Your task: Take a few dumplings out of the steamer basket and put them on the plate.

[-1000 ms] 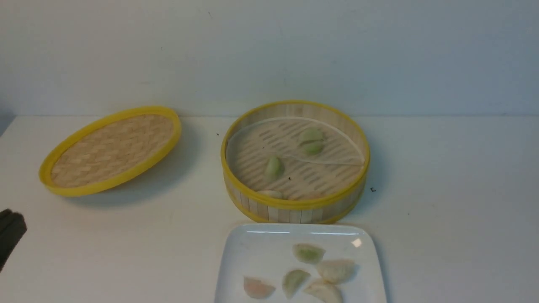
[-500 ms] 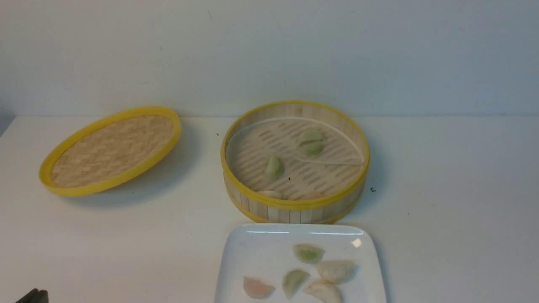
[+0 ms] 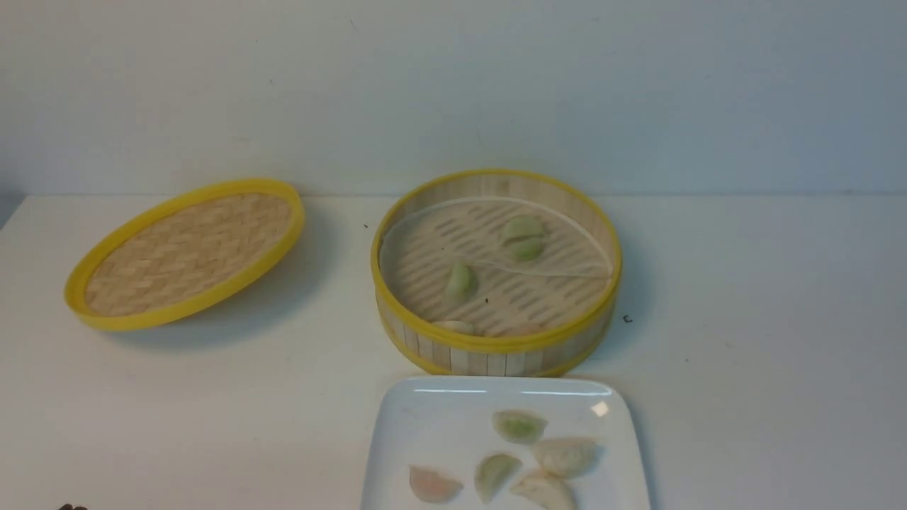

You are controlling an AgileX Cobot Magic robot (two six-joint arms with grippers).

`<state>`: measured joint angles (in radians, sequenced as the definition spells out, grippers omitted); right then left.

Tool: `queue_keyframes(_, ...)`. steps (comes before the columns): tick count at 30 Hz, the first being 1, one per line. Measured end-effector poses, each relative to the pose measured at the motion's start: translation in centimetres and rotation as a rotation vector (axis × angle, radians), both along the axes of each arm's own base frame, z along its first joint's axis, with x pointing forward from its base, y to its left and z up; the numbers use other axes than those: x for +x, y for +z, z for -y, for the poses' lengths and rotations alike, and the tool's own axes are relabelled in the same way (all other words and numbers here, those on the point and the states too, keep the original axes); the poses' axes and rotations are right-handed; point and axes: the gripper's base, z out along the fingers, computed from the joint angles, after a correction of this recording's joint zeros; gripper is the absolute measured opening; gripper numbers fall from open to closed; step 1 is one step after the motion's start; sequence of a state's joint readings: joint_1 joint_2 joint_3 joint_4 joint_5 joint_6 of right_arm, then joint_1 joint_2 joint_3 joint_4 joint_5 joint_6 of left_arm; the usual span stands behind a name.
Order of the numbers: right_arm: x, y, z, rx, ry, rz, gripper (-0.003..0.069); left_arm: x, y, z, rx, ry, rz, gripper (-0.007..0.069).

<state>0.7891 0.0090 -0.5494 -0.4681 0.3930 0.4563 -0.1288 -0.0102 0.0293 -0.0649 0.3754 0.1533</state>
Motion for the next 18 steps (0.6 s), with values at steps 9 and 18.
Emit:
queue_keyframes(9, 0.0, 0.0, 0.0, 0.0, 0.0, 0.0, -0.0015, 0.0, -0.01, 0.0, 0.0, 0.0, -0.001, -0.0006)
queue_keyframes(18, -0.01, -0.01, -0.02, 0.002, 0.004, -0.003, -0.0015, 0.0, -0.01, 0.0, 0.0, 0.0, -0.001, -0.0006)
